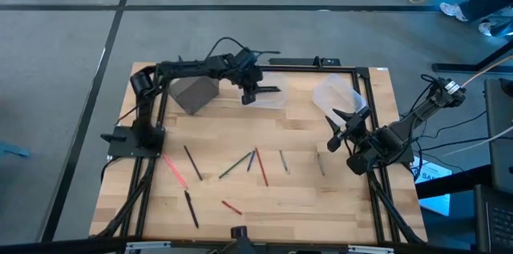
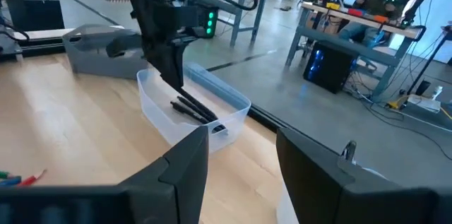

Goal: Sort crayons/erasers/pens/pencils in bins
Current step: Put the black pen into the left transparent bin

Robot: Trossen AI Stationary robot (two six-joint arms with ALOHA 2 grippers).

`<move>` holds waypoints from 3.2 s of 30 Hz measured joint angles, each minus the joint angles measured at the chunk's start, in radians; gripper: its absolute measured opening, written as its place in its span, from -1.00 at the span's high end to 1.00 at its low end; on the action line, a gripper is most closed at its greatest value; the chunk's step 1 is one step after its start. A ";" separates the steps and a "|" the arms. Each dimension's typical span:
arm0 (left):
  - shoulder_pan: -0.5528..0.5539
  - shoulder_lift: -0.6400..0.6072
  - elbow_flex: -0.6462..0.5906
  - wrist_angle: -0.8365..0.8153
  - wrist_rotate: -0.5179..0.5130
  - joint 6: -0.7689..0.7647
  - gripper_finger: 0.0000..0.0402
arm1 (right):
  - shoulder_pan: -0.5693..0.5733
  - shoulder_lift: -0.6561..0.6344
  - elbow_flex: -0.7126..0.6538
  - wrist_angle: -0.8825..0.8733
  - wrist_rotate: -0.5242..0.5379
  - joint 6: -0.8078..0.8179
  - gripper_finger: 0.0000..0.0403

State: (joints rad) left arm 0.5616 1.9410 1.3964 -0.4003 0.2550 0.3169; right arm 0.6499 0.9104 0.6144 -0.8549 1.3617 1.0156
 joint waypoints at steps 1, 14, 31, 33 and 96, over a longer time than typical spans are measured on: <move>0.000 0.012 -0.001 0.009 -0.009 0.000 0.98 | 0.000 0.000 0.000 0.000 0.001 -0.001 0.15; -0.005 0.078 -0.006 0.043 -0.135 -0.073 0.62 | -0.006 0.046 0.000 -0.001 0.010 0.045 0.15; -0.244 -0.247 -0.005 -0.278 -0.370 -0.228 0.42 | -0.007 0.115 0.000 0.036 0.042 0.052 0.15; -0.317 -0.289 -0.005 -0.332 -0.372 -0.307 0.42 | -0.007 0.119 0.001 0.036 0.030 0.052 0.15; -1.330 -0.187 -0.420 -0.329 -0.186 -0.584 0.70 | -0.006 0.144 0.000 0.157 -0.046 0.023 0.14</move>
State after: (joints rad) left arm -0.7681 1.7538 0.9760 -0.7289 0.0692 -0.2672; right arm 0.6437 1.0542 0.6144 -0.6975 1.3155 1.0389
